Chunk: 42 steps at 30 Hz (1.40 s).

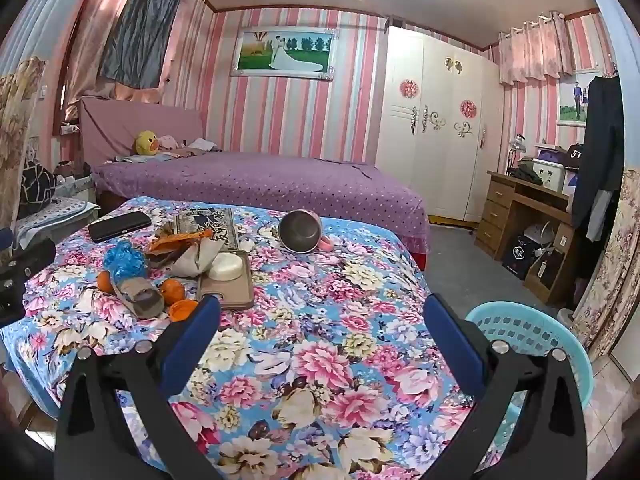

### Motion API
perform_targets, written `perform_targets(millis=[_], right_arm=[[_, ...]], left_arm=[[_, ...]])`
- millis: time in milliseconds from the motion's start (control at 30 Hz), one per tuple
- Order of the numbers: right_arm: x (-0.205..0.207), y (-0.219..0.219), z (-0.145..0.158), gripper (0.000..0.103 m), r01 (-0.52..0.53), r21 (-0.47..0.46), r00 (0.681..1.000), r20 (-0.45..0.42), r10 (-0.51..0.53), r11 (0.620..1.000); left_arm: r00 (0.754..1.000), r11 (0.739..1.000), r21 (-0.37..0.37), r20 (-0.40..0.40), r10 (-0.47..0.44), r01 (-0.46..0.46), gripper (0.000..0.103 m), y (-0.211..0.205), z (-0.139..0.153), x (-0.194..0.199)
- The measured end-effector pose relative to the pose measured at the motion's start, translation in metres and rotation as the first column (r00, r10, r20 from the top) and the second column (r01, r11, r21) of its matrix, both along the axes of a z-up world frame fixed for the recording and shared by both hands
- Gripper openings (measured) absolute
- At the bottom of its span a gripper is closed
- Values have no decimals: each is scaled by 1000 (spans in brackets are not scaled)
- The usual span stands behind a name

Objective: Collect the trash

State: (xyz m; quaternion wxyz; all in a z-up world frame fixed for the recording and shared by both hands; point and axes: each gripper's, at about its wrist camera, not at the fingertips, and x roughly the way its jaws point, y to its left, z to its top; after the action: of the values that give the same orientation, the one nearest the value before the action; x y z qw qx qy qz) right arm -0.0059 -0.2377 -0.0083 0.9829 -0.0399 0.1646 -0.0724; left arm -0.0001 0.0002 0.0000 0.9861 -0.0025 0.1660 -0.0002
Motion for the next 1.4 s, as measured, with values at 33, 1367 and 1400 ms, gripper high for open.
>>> perform_targets(millis=[33,1367,1400], right_arm=[[-2,0,0,99,1,6,1000,27,-1,1000],[-1,-6,4,99,9,-3,1000,8,-9,1000],[-1,-6,4,99,9,-3,1000,8,-9,1000]], left_arm=[[1000,1000,-9,7,-1,1,98,1,0,0],[1000,1000,-9,-10,-3,3,98,0,0,-2],[1000,1000,-9,-10,-3,3,98,0,0,-2]])
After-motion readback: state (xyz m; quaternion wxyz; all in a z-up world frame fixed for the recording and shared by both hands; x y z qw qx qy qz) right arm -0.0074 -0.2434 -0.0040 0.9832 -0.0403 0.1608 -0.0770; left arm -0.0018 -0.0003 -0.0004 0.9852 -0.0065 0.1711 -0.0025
